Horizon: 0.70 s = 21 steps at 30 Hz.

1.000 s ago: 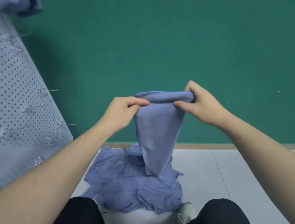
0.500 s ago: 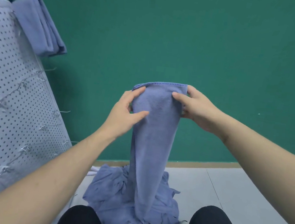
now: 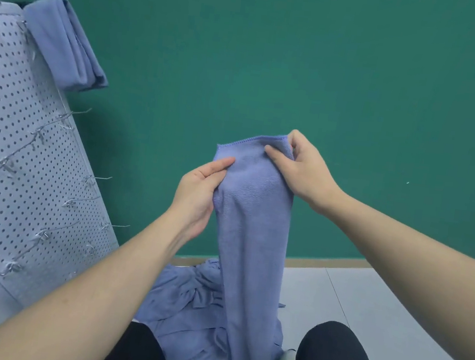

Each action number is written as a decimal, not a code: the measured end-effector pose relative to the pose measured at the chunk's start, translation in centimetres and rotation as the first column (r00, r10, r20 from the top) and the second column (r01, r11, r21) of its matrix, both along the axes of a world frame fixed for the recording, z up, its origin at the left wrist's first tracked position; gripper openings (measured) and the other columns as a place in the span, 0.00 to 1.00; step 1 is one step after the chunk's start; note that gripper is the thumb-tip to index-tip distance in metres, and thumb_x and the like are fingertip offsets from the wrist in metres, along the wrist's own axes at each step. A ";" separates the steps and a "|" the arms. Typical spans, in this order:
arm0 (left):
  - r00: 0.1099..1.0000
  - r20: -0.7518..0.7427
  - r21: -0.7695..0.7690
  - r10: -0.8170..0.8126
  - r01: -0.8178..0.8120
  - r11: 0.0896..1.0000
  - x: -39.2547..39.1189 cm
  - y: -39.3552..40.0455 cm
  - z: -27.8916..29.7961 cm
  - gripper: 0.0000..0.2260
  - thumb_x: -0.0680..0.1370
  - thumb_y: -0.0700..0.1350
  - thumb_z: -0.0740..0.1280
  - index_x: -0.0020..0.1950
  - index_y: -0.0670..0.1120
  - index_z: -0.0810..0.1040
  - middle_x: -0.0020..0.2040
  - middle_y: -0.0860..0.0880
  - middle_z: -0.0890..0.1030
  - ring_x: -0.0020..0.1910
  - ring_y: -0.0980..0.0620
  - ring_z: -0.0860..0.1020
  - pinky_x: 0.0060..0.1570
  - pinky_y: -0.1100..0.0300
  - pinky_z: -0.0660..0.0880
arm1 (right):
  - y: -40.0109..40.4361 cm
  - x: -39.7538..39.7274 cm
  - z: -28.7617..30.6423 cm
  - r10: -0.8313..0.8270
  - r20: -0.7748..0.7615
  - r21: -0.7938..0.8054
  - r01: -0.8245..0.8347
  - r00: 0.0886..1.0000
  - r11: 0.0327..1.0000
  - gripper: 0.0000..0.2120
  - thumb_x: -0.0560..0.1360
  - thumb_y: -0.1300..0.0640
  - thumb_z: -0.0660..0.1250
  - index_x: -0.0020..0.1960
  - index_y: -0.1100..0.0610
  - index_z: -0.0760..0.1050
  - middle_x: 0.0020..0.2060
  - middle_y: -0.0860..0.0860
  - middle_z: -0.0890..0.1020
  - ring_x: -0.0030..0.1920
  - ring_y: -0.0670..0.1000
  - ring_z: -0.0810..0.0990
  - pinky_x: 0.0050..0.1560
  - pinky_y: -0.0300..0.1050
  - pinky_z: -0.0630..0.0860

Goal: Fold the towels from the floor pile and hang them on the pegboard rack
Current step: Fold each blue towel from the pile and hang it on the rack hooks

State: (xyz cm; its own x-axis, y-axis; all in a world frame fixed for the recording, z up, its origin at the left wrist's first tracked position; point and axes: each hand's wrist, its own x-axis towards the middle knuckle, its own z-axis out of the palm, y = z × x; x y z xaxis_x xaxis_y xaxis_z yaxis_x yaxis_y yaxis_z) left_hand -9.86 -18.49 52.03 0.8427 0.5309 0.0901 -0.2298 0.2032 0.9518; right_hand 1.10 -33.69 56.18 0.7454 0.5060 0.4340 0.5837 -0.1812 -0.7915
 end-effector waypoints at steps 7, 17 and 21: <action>0.992 -0.038 0.443 -0.121 0.125 0.888 -0.8 -0.7 -2.1 0.36 0.72 0.44 0.75 0.77 0.58 0.64 0.68 0.66 0.70 0.67 0.69 0.70 0.64 0.69 0.68 | 0.0 0.2 0.0 -0.004 -0.179 0.048 0.013 0.984 0.999 0.17 0.76 0.48 0.71 0.52 0.61 0.74 0.48 0.54 0.83 0.43 0.46 0.79 0.52 0.49 0.79; 0.975 -0.045 0.228 -0.219 0.224 0.948 -0.2 -1.1 -1.1 0.39 0.76 0.30 0.69 0.81 0.53 0.58 0.74 0.58 0.68 0.69 0.60 0.73 0.70 0.56 0.71 | -1.2 -1.0 -2.3 0.331 -0.861 0.269 -0.205 0.386 0.941 0.27 0.78 0.39 0.64 0.63 0.60 0.80 0.60 0.59 0.83 0.59 0.57 0.83 0.65 0.51 0.75; 0.986 -0.048 0.168 -0.157 0.163 0.972 -0.2 -0.3 -0.8 0.38 0.77 0.30 0.68 0.81 0.54 0.58 0.64 0.66 0.70 0.64 0.65 0.75 0.67 0.57 0.73 | -1.9 -1.7 -4.9 0.341 -0.867 0.209 -0.356 0.363 0.911 0.30 0.76 0.39 0.64 0.70 0.56 0.75 0.65 0.57 0.80 0.64 0.57 0.79 0.70 0.55 0.69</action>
State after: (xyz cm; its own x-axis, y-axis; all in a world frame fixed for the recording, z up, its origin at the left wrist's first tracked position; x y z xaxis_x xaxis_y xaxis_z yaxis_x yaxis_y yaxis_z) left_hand -10.11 -18.83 51.19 0.9195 0.3683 0.1376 -0.1745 0.0687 0.9823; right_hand -0.62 -35.55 51.25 0.4647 0.8159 -0.3439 -0.4049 -0.1496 -0.9020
